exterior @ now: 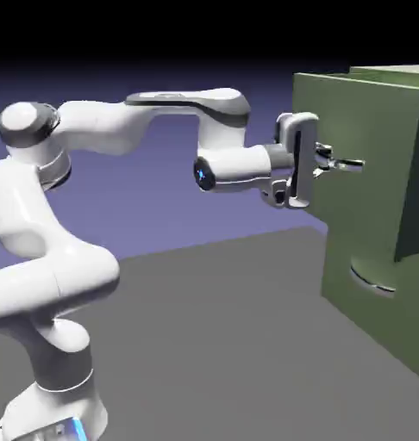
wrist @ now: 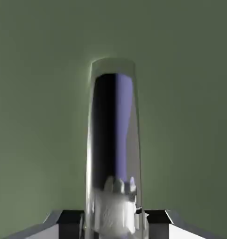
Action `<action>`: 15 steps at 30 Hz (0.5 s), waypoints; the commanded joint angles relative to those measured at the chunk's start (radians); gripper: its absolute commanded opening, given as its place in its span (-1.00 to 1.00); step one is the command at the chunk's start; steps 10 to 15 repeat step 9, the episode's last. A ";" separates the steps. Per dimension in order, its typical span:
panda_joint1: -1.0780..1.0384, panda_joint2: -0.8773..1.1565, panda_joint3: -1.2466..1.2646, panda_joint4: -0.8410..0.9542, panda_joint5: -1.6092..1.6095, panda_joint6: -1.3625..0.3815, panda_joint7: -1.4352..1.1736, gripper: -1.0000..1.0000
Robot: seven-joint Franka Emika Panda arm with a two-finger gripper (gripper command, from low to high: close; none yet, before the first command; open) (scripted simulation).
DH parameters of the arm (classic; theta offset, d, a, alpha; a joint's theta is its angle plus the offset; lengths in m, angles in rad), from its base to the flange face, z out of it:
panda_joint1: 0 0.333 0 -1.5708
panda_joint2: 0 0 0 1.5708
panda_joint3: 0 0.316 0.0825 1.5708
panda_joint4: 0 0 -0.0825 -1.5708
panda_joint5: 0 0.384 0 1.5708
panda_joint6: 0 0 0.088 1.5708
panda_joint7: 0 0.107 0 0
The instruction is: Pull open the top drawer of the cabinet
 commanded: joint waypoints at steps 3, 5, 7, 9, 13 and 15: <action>0.109 -0.046 -0.074 -0.098 -0.037 0.003 0.020 -1.00; 0.151 -0.066 -0.101 -0.134 -0.052 0.006 0.029 -1.00; 0.151 -0.066 -0.101 -0.134 -0.052 0.006 0.029 1.00; 0.223 -0.102 -0.147 -0.192 -0.084 0.020 0.046 1.00; 0.223 -0.102 -0.147 -0.192 -0.084 0.020 0.046 1.00; 0.223 -0.102 -0.147 -0.192 -0.084 0.020 0.046 1.00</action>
